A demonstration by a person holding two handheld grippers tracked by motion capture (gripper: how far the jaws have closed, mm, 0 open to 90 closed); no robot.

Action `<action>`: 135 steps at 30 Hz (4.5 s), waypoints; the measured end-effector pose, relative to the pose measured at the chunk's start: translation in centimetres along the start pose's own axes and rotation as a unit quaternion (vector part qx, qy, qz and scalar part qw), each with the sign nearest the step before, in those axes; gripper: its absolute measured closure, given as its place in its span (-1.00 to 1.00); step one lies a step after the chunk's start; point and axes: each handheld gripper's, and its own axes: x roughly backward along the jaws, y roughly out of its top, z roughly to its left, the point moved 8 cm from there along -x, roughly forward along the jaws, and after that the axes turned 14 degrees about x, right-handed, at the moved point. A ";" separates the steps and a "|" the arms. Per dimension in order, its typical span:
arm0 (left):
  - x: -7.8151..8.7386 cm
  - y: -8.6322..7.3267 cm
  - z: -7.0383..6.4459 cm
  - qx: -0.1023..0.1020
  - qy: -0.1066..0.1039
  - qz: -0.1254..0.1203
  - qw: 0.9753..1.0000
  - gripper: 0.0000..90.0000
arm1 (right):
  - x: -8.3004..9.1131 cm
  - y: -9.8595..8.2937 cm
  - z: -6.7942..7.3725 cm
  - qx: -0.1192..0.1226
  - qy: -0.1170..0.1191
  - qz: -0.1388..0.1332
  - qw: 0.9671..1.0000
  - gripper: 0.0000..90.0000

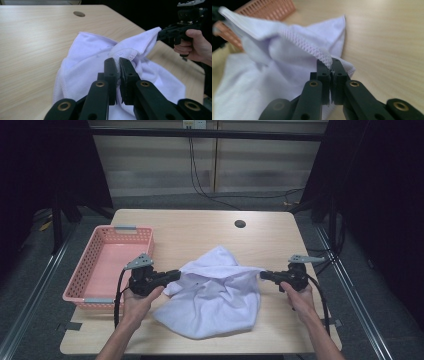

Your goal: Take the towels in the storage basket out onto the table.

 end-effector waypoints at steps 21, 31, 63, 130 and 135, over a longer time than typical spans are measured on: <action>2.6 13.3 -3.9 -0.022 -0.044 -0.114 0.992 0.90 | 6.9 18.3 -2.3 0.053 -0.036 -0.136 0.989 0.97; 4.6 11.6 -5.1 -0.062 -0.034 -0.080 0.994 0.90 | 9.1 18.7 0.6 0.096 -0.028 -0.127 0.987 0.97; 6.1 -7.7 -6.5 -0.037 -0.089 0.066 0.993 0.44 | 10.8 0.3 11.4 0.093 -0.003 -0.020 0.995 0.30; -4.5 -11.5 -1.7 -0.074 0.005 0.207 0.976 0.43 | 6.4 -6.1 0.3 0.030 -0.138 0.119 0.983 0.99; -3.5 -12.8 -3.0 -0.075 -0.019 0.228 0.971 0.51 | 9.3 -8.7 2.0 0.018 -0.129 0.133 0.982 0.99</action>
